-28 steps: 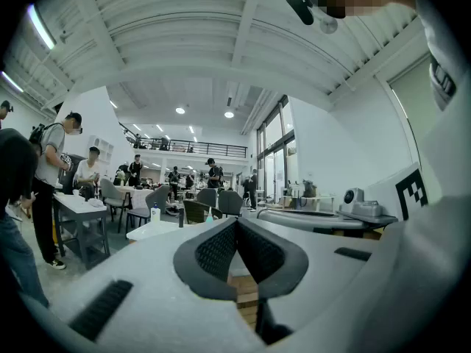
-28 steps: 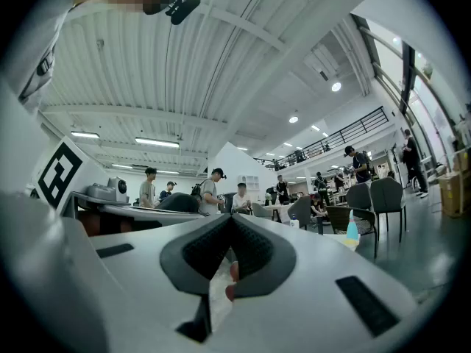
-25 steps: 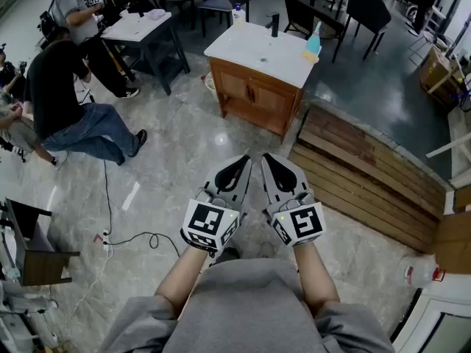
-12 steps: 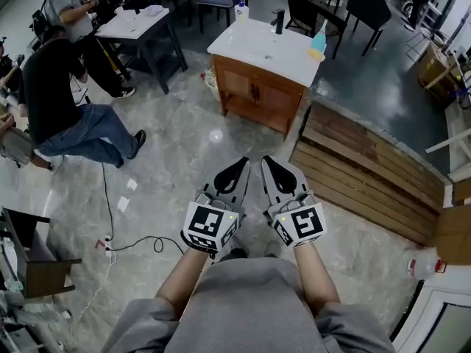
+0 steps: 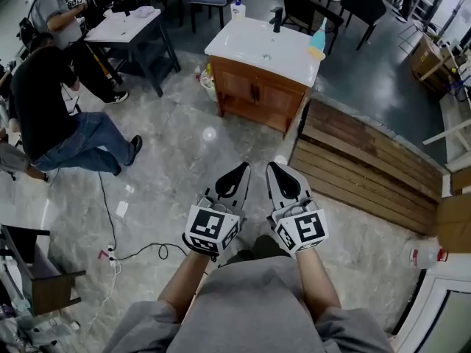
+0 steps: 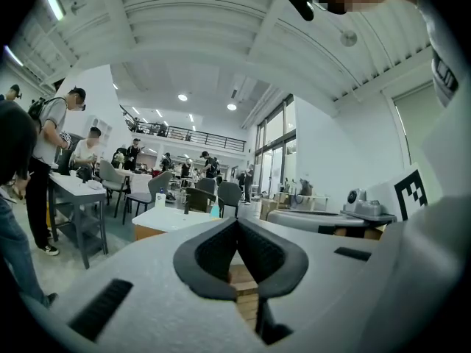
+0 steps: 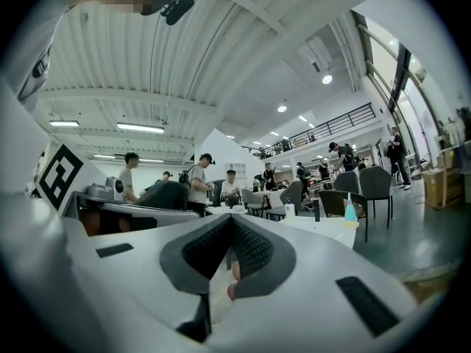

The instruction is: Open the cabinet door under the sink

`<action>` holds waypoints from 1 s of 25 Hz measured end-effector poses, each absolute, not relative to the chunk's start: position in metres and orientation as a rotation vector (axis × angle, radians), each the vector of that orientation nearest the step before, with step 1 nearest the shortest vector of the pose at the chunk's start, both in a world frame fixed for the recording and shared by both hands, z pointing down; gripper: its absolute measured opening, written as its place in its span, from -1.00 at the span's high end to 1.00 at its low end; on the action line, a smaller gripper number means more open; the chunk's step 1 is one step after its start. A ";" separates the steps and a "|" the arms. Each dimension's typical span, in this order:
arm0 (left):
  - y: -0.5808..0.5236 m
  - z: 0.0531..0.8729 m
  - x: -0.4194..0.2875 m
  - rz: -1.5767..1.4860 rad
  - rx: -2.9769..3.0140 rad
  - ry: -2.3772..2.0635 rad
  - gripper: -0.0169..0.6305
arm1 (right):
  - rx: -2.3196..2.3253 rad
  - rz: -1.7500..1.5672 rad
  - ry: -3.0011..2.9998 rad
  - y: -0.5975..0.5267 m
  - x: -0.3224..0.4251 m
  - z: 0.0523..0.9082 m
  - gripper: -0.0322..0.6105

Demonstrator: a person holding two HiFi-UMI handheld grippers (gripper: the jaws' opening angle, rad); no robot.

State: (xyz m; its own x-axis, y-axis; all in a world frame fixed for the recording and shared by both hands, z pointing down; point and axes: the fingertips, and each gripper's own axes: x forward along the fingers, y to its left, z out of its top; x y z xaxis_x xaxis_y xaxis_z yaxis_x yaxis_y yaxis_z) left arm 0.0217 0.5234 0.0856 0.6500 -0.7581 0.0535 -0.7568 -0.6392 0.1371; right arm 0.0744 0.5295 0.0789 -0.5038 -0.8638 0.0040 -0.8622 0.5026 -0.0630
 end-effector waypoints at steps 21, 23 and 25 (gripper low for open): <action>0.368 0.119 0.075 0.065 2.662 -1.223 0.92 | -1.542 -0.183 2.700 0.369 0.121 0.106 0.87; 0.352 0.120 0.078 0.086 2.648 -1.231 0.92 | -1.530 -0.196 2.701 0.354 0.125 0.107 0.87; 0.341 0.122 0.082 0.103 2.637 -1.238 0.92 | -1.513 -0.209 2.711 0.343 0.129 0.109 0.87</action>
